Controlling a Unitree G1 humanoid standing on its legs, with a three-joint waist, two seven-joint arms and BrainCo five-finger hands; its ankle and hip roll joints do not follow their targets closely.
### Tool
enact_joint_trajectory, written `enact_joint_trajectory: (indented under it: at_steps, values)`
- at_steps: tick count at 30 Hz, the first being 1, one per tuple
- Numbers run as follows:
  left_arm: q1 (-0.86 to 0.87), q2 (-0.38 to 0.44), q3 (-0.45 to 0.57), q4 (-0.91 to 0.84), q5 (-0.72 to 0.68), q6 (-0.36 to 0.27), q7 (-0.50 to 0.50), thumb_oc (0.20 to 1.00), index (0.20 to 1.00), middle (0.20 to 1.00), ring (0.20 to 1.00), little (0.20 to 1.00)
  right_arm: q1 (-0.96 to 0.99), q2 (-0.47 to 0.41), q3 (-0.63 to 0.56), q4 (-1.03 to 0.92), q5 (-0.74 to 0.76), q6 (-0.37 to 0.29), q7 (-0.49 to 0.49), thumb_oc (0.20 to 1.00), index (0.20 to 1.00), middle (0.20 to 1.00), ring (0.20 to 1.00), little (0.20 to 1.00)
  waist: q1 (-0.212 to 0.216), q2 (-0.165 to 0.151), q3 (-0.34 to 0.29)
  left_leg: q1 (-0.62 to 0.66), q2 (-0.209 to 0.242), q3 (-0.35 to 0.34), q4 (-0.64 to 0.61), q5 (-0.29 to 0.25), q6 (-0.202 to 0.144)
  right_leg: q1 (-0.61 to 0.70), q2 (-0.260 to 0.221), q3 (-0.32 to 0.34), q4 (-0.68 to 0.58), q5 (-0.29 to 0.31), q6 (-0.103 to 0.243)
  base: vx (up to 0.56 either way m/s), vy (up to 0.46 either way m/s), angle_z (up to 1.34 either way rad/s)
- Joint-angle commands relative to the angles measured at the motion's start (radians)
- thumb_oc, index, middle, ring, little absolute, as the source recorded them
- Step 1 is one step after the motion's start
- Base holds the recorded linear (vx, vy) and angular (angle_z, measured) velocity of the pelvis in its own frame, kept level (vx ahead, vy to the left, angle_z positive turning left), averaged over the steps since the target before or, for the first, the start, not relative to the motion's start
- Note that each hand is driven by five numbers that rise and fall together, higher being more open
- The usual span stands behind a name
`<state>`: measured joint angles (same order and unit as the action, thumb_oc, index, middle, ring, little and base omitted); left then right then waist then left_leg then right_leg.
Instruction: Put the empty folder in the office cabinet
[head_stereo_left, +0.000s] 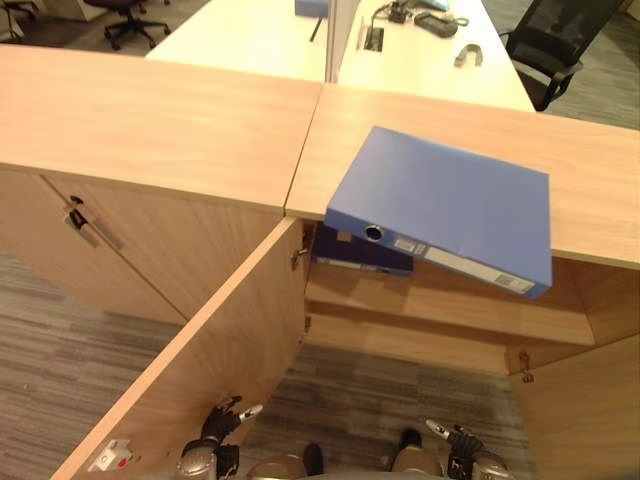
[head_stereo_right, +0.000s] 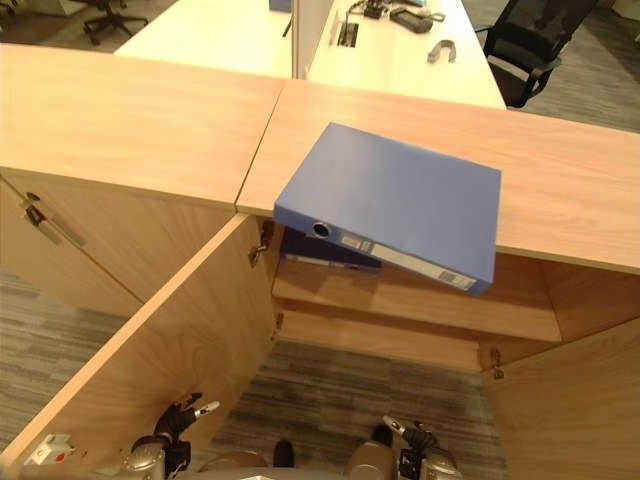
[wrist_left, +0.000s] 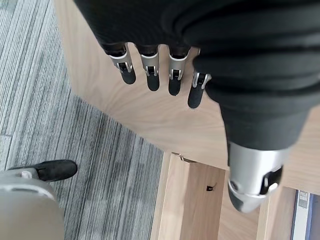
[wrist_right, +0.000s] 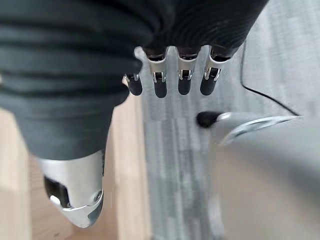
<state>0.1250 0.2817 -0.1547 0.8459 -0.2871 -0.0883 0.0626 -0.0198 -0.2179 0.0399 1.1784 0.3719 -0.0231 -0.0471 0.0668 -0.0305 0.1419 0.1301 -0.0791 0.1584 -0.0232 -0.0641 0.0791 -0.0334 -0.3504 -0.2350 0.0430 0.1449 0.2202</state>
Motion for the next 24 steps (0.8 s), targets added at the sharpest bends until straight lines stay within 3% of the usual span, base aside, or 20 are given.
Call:
enact_joint_trajectory:
  at_steps: [1, 2, 4, 8, 9, 11, 13, 14, 15, 16, 18, 20, 24]
  values:
    - [-0.092, 0.021, 0.035, -0.014, 0.007, -0.052, 0.011, 1.0, 1.0, 1.0, 1.0, 1.0, -0.006, -0.04, 0.014, -0.003, -0.016, -0.014, -0.002, 1.0, 1.0, 1.0, 1.0, 1.0, 0.002, 0.029, 0.05, -0.043, 0.311, -0.094, 0.004, 0.053, -0.233, 0.112, 0.064, -0.025, -0.073, -0.086, -0.005, 0.04, -0.145, -0.13]
    - [-0.091, 0.02, 0.035, -0.014, 0.007, -0.052, 0.011, 1.0, 1.0, 1.0, 1.0, 1.0, -0.006, -0.041, 0.014, -0.003, -0.016, -0.014, -0.002, 1.0, 1.0, 1.0, 1.0, 1.0, 0.001, 0.031, 0.05, -0.042, 0.313, -0.094, 0.003, 0.053, -0.234, 0.114, 0.066, -0.026, -0.074, -0.086, -0.006, 0.05, -0.219, -0.17]
    - [-0.085, -0.001, 0.033, -0.008, -0.006, -0.05, 0.01, 1.0, 1.0, 1.0, 1.0, 1.0, -0.007, -0.074, 0.022, -0.002, -0.018, -0.021, -0.002, 1.0, 1.0, 1.0, 1.0, 1.0, -0.008, 0.068, 0.048, -0.034, 0.375, -0.099, 0.001, 0.103, -0.274, 0.154, 0.135, -0.046, -0.113, -0.133, -0.038, 0.05, -0.343, -0.36]
    - [-0.085, -0.012, 0.029, 0.003, -0.009, -0.045, 0.006, 1.0, 1.0, 1.0, 1.0, 1.0, -0.006, -0.093, 0.023, 0.005, -0.014, -0.024, -0.002, 1.0, 1.0, 1.0, 1.0, 1.0, -0.015, 0.084, 0.051, -0.039, 0.404, -0.106, 0.011, 0.133, -0.293, 0.177, 0.169, -0.06, -0.124, -0.16, -0.06, 0.01, -0.178, -0.07]
    - [-0.087, -0.017, 0.023, 0.005, -0.016, -0.044, 0.007, 1.0, 1.0, 1.0, 1.0, 1.0, -0.005, -0.103, 0.027, -0.001, -0.011, -0.026, -0.001, 1.0, 1.0, 1.0, 1.0, 1.0, -0.019, 0.096, 0.061, -0.049, 0.421, -0.132, 0.042, 0.18, -0.302, 0.19, 0.189, -0.068, -0.127, -0.172, -0.074, -0.02, -0.165, 0.03]
    - [-0.099, -0.023, 0.016, 0.007, -0.023, -0.043, 0.01, 1.0, 1.0, 1.0, 1.0, 1.0, -0.01, -0.113, 0.025, -0.004, -0.004, -0.029, -0.004, 1.0, 1.0, 1.0, 1.0, 1.0, -0.025, 0.092, 0.074, -0.078, 0.413, -0.137, 0.08, 0.184, -0.294, 0.196, 0.187, -0.093, -0.13, -0.178, -0.08, -0.08, -0.129, 0.07]
    - [-0.105, -0.025, 0.008, -0.004, -0.021, -0.041, 0.005, 1.0, 1.0, 1.0, 1.0, 1.0, -0.015, -0.123, 0.023, -0.011, 0.001, -0.028, -0.007, 1.0, 1.0, 1.0, 1.0, 1.0, -0.032, 0.081, 0.085, -0.105, 0.381, -0.108, 0.148, 0.167, -0.282, 0.196, 0.183, -0.109, -0.13, -0.181, -0.093, -0.1, -0.122, 0.21]
    - [-0.106, -0.025, 0.007, -0.011, -0.021, -0.041, 0.004, 1.0, 1.0, 1.0, 1.0, 1.0, -0.019, -0.125, 0.025, -0.013, 0.001, -0.027, -0.006, 1.0, 1.0, 1.0, 1.0, 1.0, -0.029, 0.075, 0.094, -0.112, 0.345, -0.117, 0.196, 0.127, -0.274, 0.197, 0.181, -0.106, -0.128, -0.183, -0.097, -0.08, -0.084, 0.25]
    - [-0.107, -0.025, 0.007, -0.011, -0.021, -0.041, 0.004, 1.0, 1.0, 1.0, 1.0, 1.0, -0.02, -0.125, 0.024, -0.013, 0.001, -0.027, -0.006, 1.0, 1.0, 1.0, 1.0, 1.0, -0.031, 0.073, 0.091, -0.119, 0.342, -0.119, 0.196, 0.131, -0.272, 0.192, 0.178, -0.108, -0.129, -0.179, -0.096, -0.12, -0.156, 0.12]
    - [-0.108, -0.026, 0.005, -0.017, -0.02, -0.04, 0.003, 1.0, 1.0, 1.0, 1.0, 1.0, -0.038, -0.129, 0.03, -0.015, -0.001, -0.028, -0.007, 1.0, 1.0, 1.0, 1.0, 1.0, -0.019, 0.047, 0.103, -0.142, 0.214, -0.172, 0.3, 0.009, -0.231, 0.171, 0.172, -0.091, -0.111, -0.174, -0.113, -0.14, -0.132, -0.07]
    - [-0.111, -0.024, 0.002, -0.012, -0.019, -0.04, 0.01, 1.0, 1.0, 1.0, 1.0, 1.0, -0.051, -0.125, 0.036, -0.014, -0.007, -0.023, -0.008, 1.0, 1.0, 1.0, 1.0, 1.0, -0.023, 0.029, 0.107, -0.16, 0.136, -0.156, 0.341, -0.047, -0.201, 0.129, 0.167, -0.085, -0.063, -0.176, -0.126, -0.16, -0.059, -0.21]
    - [-0.113, -0.024, -0.008, -0.016, -0.009, -0.034, -0.002, 1.0, 1.0, 1.0, 1.0, 1.0, -0.051, -0.117, 0.03, -0.017, 0.0, -0.021, -0.009, 1.0, 1.0, 1.0, 1.0, 1.0, -0.03, 0.038, 0.098, -0.136, 0.138, -0.086, 0.289, -0.085, -0.161, 0.108, 0.178, -0.089, -0.028, -0.185, -0.128, -0.07, 0.068, -0.39]
    - [-0.107, -0.012, -0.006, -0.01, 0.021, -0.027, -0.005, 1.0, 1.0, 1.0, 1.0, 1.0, -0.045, -0.092, 0.022, -0.015, -0.001, -0.02, -0.01, 1.0, 1.0, 1.0, 1.0, 1.0, -0.032, 0.043, 0.072, -0.068, 0.129, -0.069, 0.154, -0.069, -0.13, 0.077, 0.19, -0.093, 0.016, -0.175, -0.111, -0.01, 0.092, -0.02]
